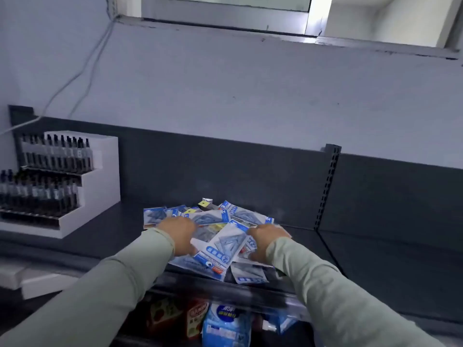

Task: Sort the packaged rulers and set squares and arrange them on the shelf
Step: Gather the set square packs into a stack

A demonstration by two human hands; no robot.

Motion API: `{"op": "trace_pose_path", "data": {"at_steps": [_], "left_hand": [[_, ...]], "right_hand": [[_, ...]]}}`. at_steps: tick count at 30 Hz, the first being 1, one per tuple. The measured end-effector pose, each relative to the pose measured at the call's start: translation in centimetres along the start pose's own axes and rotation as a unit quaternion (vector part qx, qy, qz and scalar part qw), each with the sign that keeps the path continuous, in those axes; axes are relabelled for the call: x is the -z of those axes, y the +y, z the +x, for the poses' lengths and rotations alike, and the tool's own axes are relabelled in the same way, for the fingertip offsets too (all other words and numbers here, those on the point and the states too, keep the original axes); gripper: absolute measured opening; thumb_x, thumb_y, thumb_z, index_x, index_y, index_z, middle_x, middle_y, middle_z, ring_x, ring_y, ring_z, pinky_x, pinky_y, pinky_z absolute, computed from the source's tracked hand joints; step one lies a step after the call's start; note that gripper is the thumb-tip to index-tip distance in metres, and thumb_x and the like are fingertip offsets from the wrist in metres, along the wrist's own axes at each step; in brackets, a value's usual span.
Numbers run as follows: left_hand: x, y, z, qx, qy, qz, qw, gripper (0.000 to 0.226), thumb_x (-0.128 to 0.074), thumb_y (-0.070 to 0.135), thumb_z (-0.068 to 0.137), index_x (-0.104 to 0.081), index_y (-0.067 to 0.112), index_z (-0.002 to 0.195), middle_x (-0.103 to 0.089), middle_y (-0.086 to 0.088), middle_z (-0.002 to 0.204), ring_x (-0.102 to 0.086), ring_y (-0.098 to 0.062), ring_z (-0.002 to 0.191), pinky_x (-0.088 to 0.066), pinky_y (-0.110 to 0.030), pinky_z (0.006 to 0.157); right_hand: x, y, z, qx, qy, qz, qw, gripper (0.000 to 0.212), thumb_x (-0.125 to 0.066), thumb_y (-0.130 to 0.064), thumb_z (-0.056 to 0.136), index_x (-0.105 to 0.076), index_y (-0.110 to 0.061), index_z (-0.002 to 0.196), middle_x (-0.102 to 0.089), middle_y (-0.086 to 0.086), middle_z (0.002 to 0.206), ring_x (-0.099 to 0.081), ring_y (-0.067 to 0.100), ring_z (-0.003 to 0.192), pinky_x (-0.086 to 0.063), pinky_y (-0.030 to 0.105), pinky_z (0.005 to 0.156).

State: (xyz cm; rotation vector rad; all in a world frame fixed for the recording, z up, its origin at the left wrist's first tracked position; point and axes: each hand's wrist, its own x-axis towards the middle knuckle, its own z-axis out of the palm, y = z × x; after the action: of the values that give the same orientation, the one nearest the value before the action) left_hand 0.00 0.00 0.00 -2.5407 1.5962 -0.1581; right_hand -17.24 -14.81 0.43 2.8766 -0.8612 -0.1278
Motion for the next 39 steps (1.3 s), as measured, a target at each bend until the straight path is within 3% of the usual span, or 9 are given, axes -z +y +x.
{"op": "trace_pose_path", "data": {"at_steps": [9,17,22,26,29,33,35,37,39], "left_hand": [[-4.3,-1.8,3.1,-0.039,-0.055,-0.015,0.998,0.061,-0.064,0.047,0.083,-0.041,0.027,0.136,-0.049,-0.004,0.136,-0.044,-0.025,0.127,-0.038,-0.038,0.103],[-4.2,-3.9,6.5,-0.048,-0.036,-0.126,0.990,0.035,-0.079,0.034,0.073,-0.048,0.024,0.086,-0.057,0.002,0.099,-0.054,-0.022,0.096,-0.040,-0.027,0.074],[-3.3,-6.1,7.9,-0.024,0.007,-0.221,0.975,0.036,-0.071,0.020,0.080,-0.037,0.025,0.067,-0.040,0.011,0.072,-0.042,-0.018,0.079,-0.030,-0.028,0.059],[-2.8,-8.1,9.3,0.010,0.047,-0.315,0.948,0.012,-0.070,0.019,0.082,-0.059,0.017,0.077,-0.055,0.003,0.077,-0.051,-0.019,0.075,-0.039,-0.028,0.064],[-2.7,-8.7,10.5,0.061,0.104,-0.371,0.921,0.014,-0.067,0.016,0.084,-0.059,0.011,0.074,-0.054,-0.001,0.070,-0.049,-0.019,0.068,-0.036,-0.027,0.058],[-3.4,-8.1,12.1,0.121,0.102,-0.388,0.908,0.029,-0.063,0.018,0.087,-0.049,0.017,0.062,-0.049,0.000,0.064,-0.047,-0.019,0.066,-0.033,-0.026,0.053],[-3.8,-7.6,12.9,0.140,0.084,-0.379,0.911,0.024,-0.063,0.020,0.087,-0.051,0.018,0.067,-0.058,-0.004,0.076,-0.052,-0.022,0.075,-0.036,-0.028,0.058],[-4.2,-7.4,13.7,0.141,0.039,-0.367,0.919,0.013,-0.067,0.028,0.085,-0.062,0.020,0.094,-0.064,-0.009,0.111,-0.058,-0.024,0.099,-0.045,-0.030,0.077],[-4.6,-7.4,14.3,0.124,-0.024,-0.330,0.936,0.061,-0.072,0.039,0.081,-0.049,0.017,0.133,-0.051,-0.004,0.138,-0.051,-0.022,0.123,-0.042,-0.029,0.096]], "right_hand": [[-1.7,-1.7,4.7,0.045,-0.042,0.029,0.998,0.076,-0.068,-0.037,0.079,-0.033,-0.026,0.145,-0.039,0.003,0.148,-0.037,0.025,0.135,-0.035,0.037,0.110],[-1.8,-2.9,9.7,0.130,-0.086,-0.049,0.987,0.100,-0.078,-0.026,0.068,-0.018,-0.034,0.148,-0.027,-0.002,0.153,-0.028,0.023,0.139,-0.030,0.043,0.111],[-0.9,-1.4,11.1,0.074,-0.010,0.024,0.997,0.053,-0.073,-0.040,0.074,-0.054,-0.025,0.121,-0.059,0.001,0.119,-0.053,0.024,0.114,-0.042,0.031,0.096],[-0.4,0.8,12.2,0.017,0.043,0.145,0.988,0.012,-0.063,-0.028,0.082,-0.055,-0.021,0.075,-0.057,-0.001,0.079,-0.055,0.024,0.084,-0.042,0.028,0.072],[-0.2,2.1,13.1,-0.037,0.086,0.229,0.969,0.001,-0.058,-0.024,0.086,-0.058,-0.024,0.085,-0.064,0.002,0.090,-0.061,0.026,0.089,-0.043,0.027,0.072],[-0.9,4.2,14.7,-0.129,0.123,0.298,0.938,0.017,-0.054,-0.024,0.086,-0.061,-0.018,0.100,-0.066,0.004,0.098,-0.062,0.028,0.093,-0.046,0.030,0.076],[-1.5,5.2,15.6,-0.155,0.107,0.284,0.940,0.012,-0.053,-0.023,0.085,-0.057,-0.015,0.093,-0.062,0.005,0.093,-0.061,0.029,0.090,-0.044,0.028,0.071],[-2.0,6.0,16.3,-0.167,0.082,0.266,0.946,0.008,-0.053,-0.024,0.086,-0.053,-0.017,0.089,-0.061,0.004,0.093,-0.061,0.028,0.091,-0.041,0.028,0.070],[-2.4,6.7,17.0,-0.173,0.060,0.256,0.949,0.011,-0.055,-0.028,0.087,-0.055,-0.018,0.092,-0.064,0.005,0.101,-0.061,0.027,0.096,-0.042,0.027,0.072]]}}
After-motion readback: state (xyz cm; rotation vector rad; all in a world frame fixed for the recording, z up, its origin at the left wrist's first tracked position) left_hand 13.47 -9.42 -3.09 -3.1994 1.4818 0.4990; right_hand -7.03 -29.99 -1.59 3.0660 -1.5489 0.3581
